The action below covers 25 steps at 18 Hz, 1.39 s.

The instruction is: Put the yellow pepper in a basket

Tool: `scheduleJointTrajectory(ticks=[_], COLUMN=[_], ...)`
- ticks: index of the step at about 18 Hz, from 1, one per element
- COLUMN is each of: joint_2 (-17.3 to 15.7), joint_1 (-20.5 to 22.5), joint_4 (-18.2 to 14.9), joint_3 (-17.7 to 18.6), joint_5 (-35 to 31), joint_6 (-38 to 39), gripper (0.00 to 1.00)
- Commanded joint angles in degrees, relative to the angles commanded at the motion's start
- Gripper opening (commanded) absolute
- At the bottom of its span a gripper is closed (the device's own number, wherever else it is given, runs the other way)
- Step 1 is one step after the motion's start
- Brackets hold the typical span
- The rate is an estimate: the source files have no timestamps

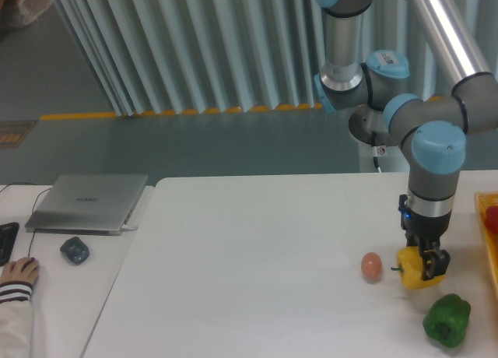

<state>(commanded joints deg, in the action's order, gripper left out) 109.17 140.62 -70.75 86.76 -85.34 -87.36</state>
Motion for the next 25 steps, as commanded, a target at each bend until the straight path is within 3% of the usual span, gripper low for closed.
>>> scheduleJointTrajectory(ticks=[6, 14, 17, 21, 23, 24, 25], joint_2=[-0.36, -0.18, -0.09, -0.1, -0.1, -0.1, -0.01], joint_1=[2.02, 10.28, 13.09, 15.82, 18.28, 19.16, 20.3], joint_4=[2.63, 3.69, 2.9, 3.25, 3.6, 3.77, 3.86], joint_3=[-3.26, -2.91, -2.65, -1.68, -0.54, -0.01, 0.08], joint_5=[0.09, -1.49, -1.67, -2.81, -4.3, -4.57, -4.74], joint_6=[0.09, -3.41, -18.5, -27.57, -38.87, -42.59, -47.24], gripper=[0.24, 0.24, 0.24, 0.27, 0.27, 0.3, 0.41])
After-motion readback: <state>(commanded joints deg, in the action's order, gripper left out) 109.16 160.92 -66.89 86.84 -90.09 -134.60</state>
